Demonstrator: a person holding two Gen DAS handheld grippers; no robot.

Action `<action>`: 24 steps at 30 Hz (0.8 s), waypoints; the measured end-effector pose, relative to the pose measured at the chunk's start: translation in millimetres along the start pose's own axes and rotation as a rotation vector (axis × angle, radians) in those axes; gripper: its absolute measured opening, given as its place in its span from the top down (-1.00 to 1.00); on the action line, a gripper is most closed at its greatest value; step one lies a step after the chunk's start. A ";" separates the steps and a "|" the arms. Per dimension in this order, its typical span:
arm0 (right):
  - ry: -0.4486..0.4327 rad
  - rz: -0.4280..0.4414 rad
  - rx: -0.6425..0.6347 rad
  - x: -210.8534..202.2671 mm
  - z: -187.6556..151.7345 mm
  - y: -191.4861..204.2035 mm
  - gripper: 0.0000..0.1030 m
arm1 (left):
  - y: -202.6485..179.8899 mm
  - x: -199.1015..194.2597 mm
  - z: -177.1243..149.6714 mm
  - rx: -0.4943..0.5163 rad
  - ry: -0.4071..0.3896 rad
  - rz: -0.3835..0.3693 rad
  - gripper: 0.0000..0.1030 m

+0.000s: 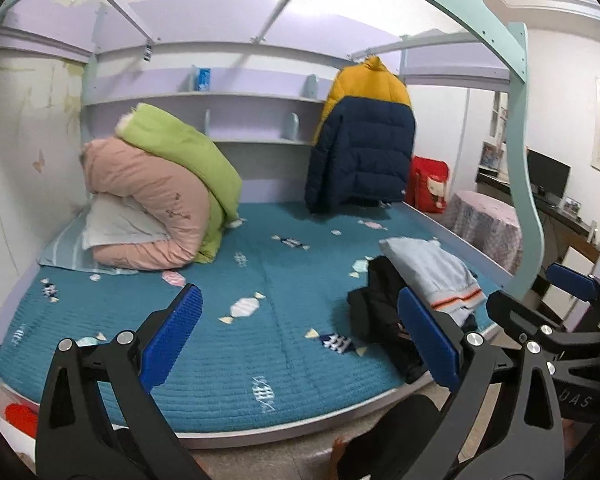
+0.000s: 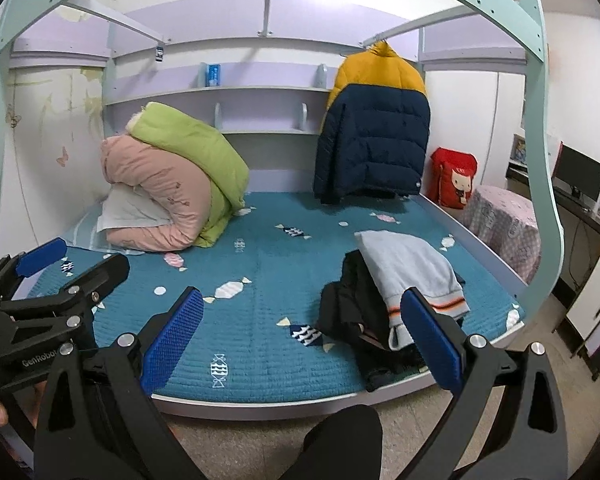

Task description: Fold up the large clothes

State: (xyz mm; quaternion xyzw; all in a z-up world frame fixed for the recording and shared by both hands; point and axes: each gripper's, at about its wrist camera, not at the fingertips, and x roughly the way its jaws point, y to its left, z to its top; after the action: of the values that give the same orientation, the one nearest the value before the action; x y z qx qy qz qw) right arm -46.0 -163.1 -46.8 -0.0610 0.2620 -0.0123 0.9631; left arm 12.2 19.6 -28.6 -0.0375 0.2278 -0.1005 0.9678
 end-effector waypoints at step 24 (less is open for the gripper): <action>-0.136 -0.049 0.004 -26.6 21.2 -3.9 -0.85 | -15.6 -24.6 31.0 0.052 -0.151 0.055 -0.91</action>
State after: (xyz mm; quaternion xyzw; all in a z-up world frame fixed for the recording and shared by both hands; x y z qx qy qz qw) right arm -58.2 -163.0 -14.8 -0.0660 0.1943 -0.0324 0.9782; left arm 1.8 10.4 11.6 -0.0136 0.1523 -0.0764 0.9853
